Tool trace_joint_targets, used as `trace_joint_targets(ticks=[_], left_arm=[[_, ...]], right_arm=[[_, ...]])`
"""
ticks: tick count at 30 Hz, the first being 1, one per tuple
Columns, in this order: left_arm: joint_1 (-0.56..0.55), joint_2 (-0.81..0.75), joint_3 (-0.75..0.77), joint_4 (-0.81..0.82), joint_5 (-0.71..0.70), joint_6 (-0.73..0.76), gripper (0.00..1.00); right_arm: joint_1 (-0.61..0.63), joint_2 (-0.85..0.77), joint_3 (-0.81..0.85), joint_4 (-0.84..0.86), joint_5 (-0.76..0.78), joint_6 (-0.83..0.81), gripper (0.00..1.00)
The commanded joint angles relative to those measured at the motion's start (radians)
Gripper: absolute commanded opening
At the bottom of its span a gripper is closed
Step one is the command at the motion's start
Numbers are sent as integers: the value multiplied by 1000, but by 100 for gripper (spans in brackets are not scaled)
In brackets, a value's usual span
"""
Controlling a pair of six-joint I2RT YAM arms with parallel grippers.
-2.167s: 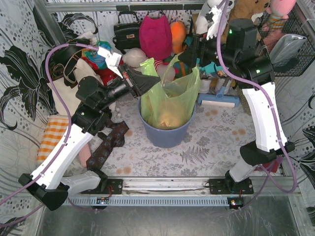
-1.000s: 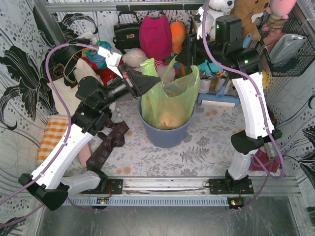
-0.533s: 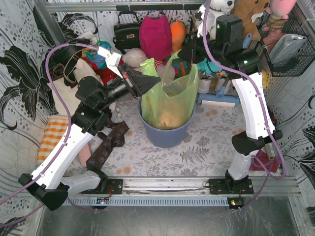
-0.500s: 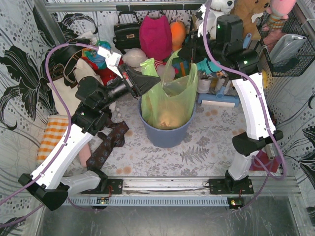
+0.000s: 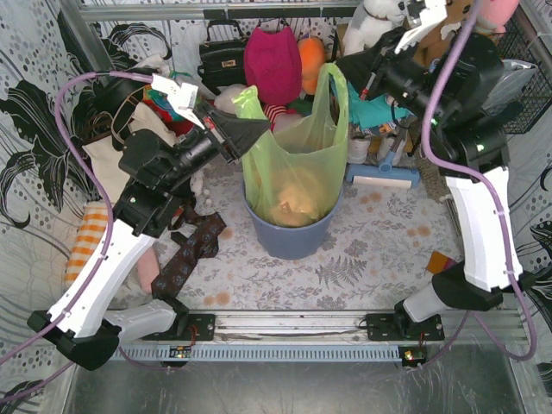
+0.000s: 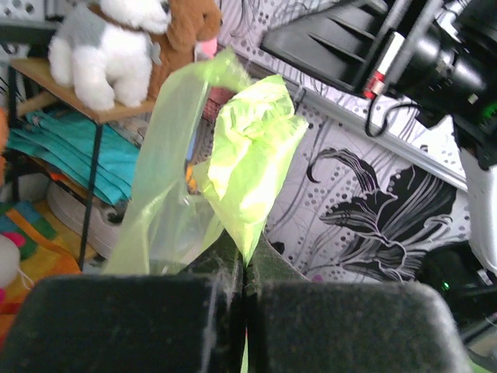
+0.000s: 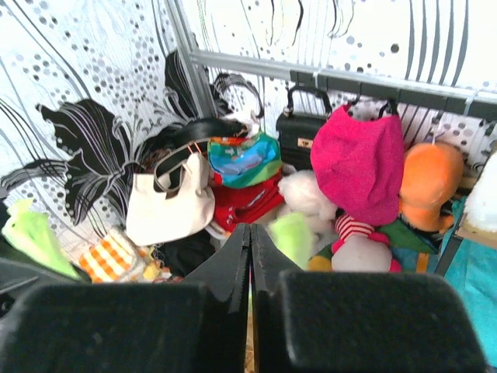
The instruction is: Tie the trash bag
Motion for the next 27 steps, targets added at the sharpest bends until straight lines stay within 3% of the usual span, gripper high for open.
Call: trace_joint_targets(ticks=[1, 6, 10, 15, 18, 19, 22, 27], left_arm=[[44, 10, 102, 6, -72, 56, 0], [145, 72, 159, 88, 44, -20, 0], [165, 121, 210, 144, 139, -56, 0], [171, 128, 137, 304, 318, -136, 0], [171, 112, 52, 427, 416, -206, 0], [170, 104, 29, 449, 435, -222, 0], [171, 74, -30, 480, 463, -241, 0], [170, 47, -68, 481, 464, -243, 0]], right_arm=[[19, -71, -52, 94, 92, -10, 0], [25, -130, -108, 118, 148, -15, 0], [26, -162, -126, 122, 164, -15, 0], [25, -175, -155, 52, 211, -9, 2], [25, -155, -156, -11, 238, -17, 43], [25, -149, -161, -22, 242, -21, 51], [20, -114, -143, -65, 228, -18, 61], [19, -80, -104, -139, 206, -3, 60]])
